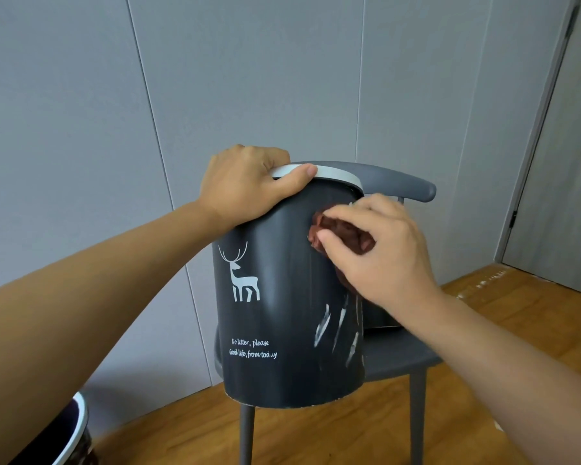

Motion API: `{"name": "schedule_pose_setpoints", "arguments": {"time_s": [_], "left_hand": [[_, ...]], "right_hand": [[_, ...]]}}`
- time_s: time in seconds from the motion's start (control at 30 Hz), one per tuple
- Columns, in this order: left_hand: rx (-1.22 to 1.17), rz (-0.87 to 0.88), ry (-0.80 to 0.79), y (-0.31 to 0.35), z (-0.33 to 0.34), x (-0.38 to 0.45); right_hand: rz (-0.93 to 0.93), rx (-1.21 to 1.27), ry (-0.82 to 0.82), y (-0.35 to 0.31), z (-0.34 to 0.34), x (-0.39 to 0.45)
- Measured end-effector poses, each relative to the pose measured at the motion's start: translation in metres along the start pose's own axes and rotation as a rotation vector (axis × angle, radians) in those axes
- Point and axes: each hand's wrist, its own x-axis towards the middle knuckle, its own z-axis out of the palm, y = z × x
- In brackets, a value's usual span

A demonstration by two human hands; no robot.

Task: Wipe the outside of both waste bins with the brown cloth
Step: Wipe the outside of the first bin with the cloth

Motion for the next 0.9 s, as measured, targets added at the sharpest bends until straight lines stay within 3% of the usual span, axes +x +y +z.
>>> {"name": "schedule_pose_setpoints", "arguments": {"time_s": [0.07,0.33,0.57,0.7,0.9], "left_hand": [[-0.021,-0.013,0.001,-0.003,-0.001,-0.001],[-0.022,-0.036,-0.001,-0.006,-0.001,-0.001],[-0.007,0.038,-0.002,0.005,0.0,-0.001],[-0.024,0.007,-0.005,-0.003,0.0,0.0],[-0.043,0.001,-0.014,-0.006,0.001,0.0]], "right_hand": [[0.011,-0.016,0.0,-0.001,0.006,0.0],[-0.31,-0.112,-0.229,-0.001,-0.013,-0.079],[-0.22,-0.01,-0.029,0.0,-0.005,0.013],[-0.267,-0.05,-0.121,-0.007,-0.001,0.012],[-0.513,0.021,-0.418,-0.012,-0.018,-0.058]]}}
